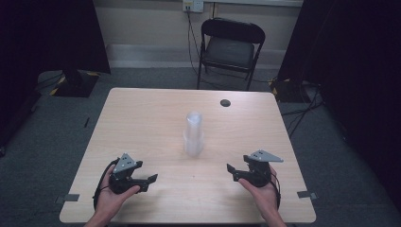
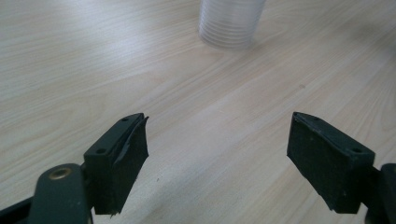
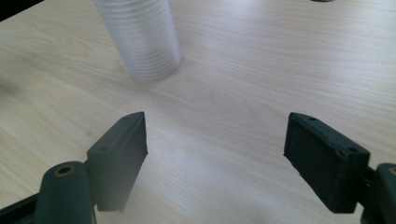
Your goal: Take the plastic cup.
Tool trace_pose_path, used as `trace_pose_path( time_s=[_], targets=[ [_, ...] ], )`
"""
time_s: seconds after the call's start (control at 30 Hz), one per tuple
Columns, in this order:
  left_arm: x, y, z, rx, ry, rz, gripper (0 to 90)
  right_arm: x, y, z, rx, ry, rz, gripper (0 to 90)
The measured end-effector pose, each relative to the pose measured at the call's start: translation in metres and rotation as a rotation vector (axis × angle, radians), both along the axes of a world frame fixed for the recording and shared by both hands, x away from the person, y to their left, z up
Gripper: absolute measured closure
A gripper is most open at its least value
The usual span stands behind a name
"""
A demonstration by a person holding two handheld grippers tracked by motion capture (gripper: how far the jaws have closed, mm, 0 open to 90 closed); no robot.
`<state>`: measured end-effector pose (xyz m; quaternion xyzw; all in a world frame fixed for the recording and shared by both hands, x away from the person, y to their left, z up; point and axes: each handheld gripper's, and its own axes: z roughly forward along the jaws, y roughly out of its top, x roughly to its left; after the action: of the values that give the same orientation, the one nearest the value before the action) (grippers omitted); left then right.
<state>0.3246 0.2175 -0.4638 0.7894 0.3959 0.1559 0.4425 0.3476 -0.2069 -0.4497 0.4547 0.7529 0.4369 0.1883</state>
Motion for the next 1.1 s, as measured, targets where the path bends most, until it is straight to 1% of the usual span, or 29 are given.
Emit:
trace_pose_path(
  time_s=[0.03, 0.1, 0.17, 0.2, 0.23, 0.27, 0.3, 0.37, 0.43, 0.5, 0.53, 0.6, 0.63, 0.67, 0.7, 0.77, 0.8, 0.93, 0.97, 1.03, 1.07, 1.1],
  targets=[
    [0.0, 0.0, 0.0, 0.0, 0.0, 0.0, 20.1, 0.0, 0.0, 0.0, 0.0, 0.0, 0.0, 20.7],
    [-0.002, 0.0, 0.001, -0.004, -0.001, -0.001, 19.9, 0.005, 0.003, 0.005, 0.007, 0.001, 0.009, 20.5],
    [-0.002, -0.001, 0.002, 0.004, -0.008, -0.006, 19.8, 0.006, 0.005, 0.007, 0.006, -0.002, 0.01, 20.5],
    [-0.002, -0.001, 0.002, -0.002, -0.004, -0.006, 19.8, 0.009, 0.01, 0.011, 0.002, -0.015, 0.024, 20.6],
    [-0.002, -0.001, 0.002, -0.002, -0.004, -0.006, 19.8, 0.009, 0.01, 0.011, 0.002, -0.015, 0.024, 20.6],
    [-0.002, -0.001, 0.001, -0.005, -0.002, -0.007, 19.8, 0.01, 0.012, 0.014, -0.003, -0.027, 0.031, 20.6],
    [-0.002, -0.001, 0.001, -0.011, -0.001, -0.006, 19.8, 0.012, 0.016, 0.018, 0.008, -0.043, 0.043, 21.1],
    [-0.002, 0.0, 0.002, -0.018, -0.001, -0.004, 19.8, 0.012, 0.017, 0.02, 0.015, -0.041, 0.044, 21.4],
    [-0.002, 0.0, 0.001, -0.021, 0.004, 0.004, 19.8, 0.015, 0.022, 0.023, 0.01, -0.06, 0.063, 22.4],
    [-0.002, 0.0, 0.001, -0.022, 0.006, 0.004, 19.8, 0.018, 0.026, 0.024, 0.022, -0.062, 0.078, 23.5],
    [-0.002, -0.001, 0.0, -0.025, 0.007, 0.005, 19.8, 0.02, 0.03, 0.025, 0.035, -0.077, 0.089, 24.9],
    [-0.003, -0.001, 0.0, -0.027, 0.003, 0.005, 19.8, 0.022, 0.035, 0.026, 0.036, -0.078, 0.109, 24.8],
    [-0.003, -0.001, 0.0, -0.027, 0.003, 0.005, 19.8, 0.022, 0.035, 0.026, 0.036, -0.078, 0.109, 24.8],
    [-0.003, -0.001, 0.0, -0.029, 0.004, 0.006, 19.8, 0.024, 0.04, 0.028, 0.043, -0.081, 0.125, 24.7],
    [-0.003, -0.001, 0.0, -0.03, 0.004, 0.006, 19.8, 0.024, 0.04, 0.028, 0.043, -0.081, 0.125, 24.7],
    [-0.003, -0.002, 0.001, -0.036, 0.003, 0.007, 19.8, 0.027, 0.045, 0.031, 0.051, -0.086, 0.137, 24.6],
    [-0.003, -0.002, 0.001, -0.03, -0.001, 0.004, 19.8, 0.03, 0.049, 0.035, 0.052, -0.089, 0.148, 23.4],
    [-0.003, -0.003, 0.0, -0.026, 0.002, -0.001, 19.8, 0.035, 0.056, 0.04, 0.057, -0.105, 0.164, 23.2],
    [-0.003, -0.003, 0.0, -0.023, 0.001, -0.002, 19.8, 0.038, 0.06, 0.043, 0.067, -0.112, 0.171, 23.0],
    [-0.004, -0.003, 0.0, -0.025, 0.002, -0.003, 19.8, 0.041, 0.062, 0.045, 0.069, -0.114, 0.175, 22.9],
    [-0.004, -0.003, 0.0, -0.026, 0.001, -0.004, 19.8, 0.045, 0.066, 0.047, 0.073, -0.115, 0.185, 22.9],
    [-0.004, -0.003, 0.0, -0.026, 0.001, -0.004, 19.8, 0.045, 0.066, 0.047, 0.073, -0.115, 0.185, 22.9]
  ],
)
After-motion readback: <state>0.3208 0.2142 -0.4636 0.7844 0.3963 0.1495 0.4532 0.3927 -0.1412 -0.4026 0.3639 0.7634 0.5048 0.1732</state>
